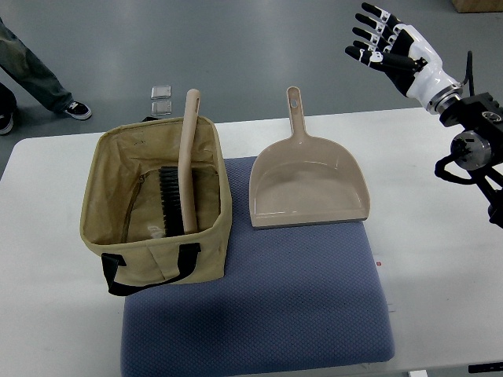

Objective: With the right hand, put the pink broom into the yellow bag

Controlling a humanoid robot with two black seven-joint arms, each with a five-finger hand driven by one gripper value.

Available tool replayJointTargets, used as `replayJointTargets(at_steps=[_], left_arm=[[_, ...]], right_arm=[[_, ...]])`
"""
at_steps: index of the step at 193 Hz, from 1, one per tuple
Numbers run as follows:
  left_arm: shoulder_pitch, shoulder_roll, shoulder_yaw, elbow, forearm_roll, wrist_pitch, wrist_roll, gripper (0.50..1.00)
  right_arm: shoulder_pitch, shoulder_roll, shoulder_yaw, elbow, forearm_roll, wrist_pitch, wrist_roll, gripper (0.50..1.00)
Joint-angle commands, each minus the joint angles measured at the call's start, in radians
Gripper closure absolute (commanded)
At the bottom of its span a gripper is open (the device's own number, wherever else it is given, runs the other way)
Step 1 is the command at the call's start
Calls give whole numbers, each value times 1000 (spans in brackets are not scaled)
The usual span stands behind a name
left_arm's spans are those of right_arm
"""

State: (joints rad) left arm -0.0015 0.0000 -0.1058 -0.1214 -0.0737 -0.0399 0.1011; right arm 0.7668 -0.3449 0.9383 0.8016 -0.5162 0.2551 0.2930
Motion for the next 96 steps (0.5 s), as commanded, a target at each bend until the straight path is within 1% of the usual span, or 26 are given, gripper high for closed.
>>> replayJointTargets(at_steps=[1, 21, 32, 59, 74, 96], left_arm=[[0, 0, 0, 0, 0, 0, 0, 500], [0, 0, 0, 0, 0, 0, 0, 500], [0, 0, 0, 0, 2, 0, 0, 500], [0, 0, 0, -1, 0, 0, 0, 500], [0, 0, 0, 0, 2, 0, 0, 500], [0, 0, 0, 0, 0, 0, 0, 500]], right_arm=[[-31, 18, 50, -76, 22, 79, 0, 605], [-46, 32, 70, -140, 48, 150, 2, 603], [-50, 34, 73, -163, 70, 171, 2, 605], [-70, 47, 74, -177, 143, 176, 3, 603], [-83, 52, 74, -177, 185, 178, 3, 581], [-92, 53, 74, -179, 193, 178, 3, 574]])
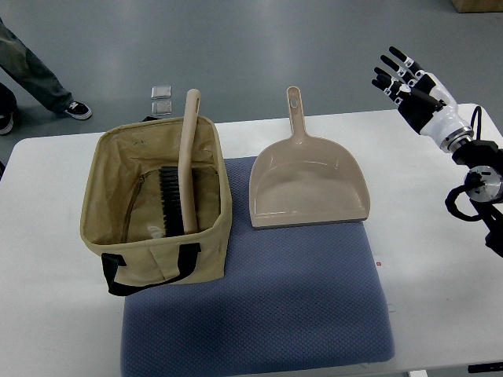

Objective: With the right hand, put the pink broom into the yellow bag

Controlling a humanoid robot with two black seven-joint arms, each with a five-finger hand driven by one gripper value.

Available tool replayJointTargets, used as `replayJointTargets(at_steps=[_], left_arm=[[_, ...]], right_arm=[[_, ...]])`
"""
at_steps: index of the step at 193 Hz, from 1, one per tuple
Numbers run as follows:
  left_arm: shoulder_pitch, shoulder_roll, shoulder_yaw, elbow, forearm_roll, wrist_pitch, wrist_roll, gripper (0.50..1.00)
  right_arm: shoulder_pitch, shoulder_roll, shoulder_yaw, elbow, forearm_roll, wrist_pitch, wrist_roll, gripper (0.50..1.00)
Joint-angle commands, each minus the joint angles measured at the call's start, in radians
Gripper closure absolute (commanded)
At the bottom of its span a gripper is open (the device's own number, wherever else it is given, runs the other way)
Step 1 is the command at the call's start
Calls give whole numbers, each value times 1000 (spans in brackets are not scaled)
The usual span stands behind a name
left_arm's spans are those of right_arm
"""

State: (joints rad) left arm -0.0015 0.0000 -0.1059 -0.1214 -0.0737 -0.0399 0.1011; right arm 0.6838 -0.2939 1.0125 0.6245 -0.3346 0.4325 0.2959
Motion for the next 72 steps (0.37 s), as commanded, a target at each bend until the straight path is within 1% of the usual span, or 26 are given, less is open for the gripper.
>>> replayJointTargets(at_steps=[1, 40, 72], left_arm=[[0, 0, 0, -1, 0, 0, 0, 500], [0, 0, 0, -1, 0, 0, 0, 500], [0, 0, 0, 0, 0, 0, 0, 500]], right_arm=[[-9, 2, 0, -3, 11, 0, 0, 574], [-35, 41, 0, -14, 11, -3, 0, 574], [-44, 48, 0, -14, 11, -6, -1, 574]])
